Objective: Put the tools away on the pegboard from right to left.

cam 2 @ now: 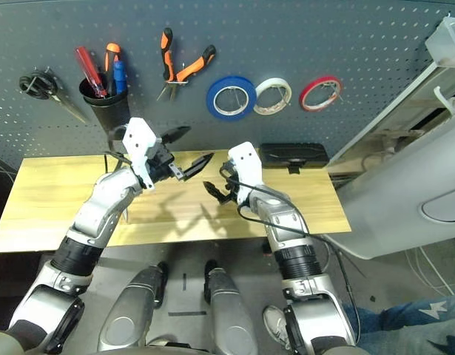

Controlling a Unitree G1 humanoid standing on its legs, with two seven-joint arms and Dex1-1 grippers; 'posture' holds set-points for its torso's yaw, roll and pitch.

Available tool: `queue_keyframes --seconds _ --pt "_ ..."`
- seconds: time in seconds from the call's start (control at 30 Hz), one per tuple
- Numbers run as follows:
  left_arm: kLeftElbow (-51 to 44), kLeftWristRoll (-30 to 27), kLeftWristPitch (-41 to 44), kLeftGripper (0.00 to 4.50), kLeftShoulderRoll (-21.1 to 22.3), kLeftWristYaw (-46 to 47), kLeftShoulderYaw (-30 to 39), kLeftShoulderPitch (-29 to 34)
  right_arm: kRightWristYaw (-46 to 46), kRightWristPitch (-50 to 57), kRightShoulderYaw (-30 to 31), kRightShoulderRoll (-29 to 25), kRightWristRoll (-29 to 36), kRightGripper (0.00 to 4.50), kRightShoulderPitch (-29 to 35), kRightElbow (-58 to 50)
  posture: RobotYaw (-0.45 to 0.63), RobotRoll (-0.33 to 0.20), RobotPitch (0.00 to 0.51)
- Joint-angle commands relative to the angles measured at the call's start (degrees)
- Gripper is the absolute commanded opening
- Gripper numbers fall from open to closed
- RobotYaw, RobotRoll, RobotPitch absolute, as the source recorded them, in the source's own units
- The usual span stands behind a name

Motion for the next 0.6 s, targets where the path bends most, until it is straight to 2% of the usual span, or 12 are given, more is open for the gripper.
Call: queue_keyframes --seconds 0.03,0.23,0.33,0.6 --pt "8.0 3.1 -0.5 4.49 -0.4 3.4 0.9 0.0 0.7 2.4 1.3 -0.5 -0.3 4.5 1.1 -1.2 0.09 0.0 0.283" --pt "25.1 5.8 -3.8 4.49 0.2 12.8 6.5 -3.6 2.6 5.7 3.0 -1.3 0.0 4.5 1.7 -3.7 0.09 0.0 0.287" --pt "29.2 6.3 -5.8 4.49 0.6 14.2 7.9 -4.7 2.8 6.3 3.2 -1.3 0.0 4.5 1.8 -4.4 0.09 0.0 0.289" --pt "39.4 7.5 -6.6 4.49 5.4 23.8 14.1 -7.0 2.5 7.8 4.3 2.4 0.5 4.5 -1.7 -4.2 0.09 0.0 0.285"
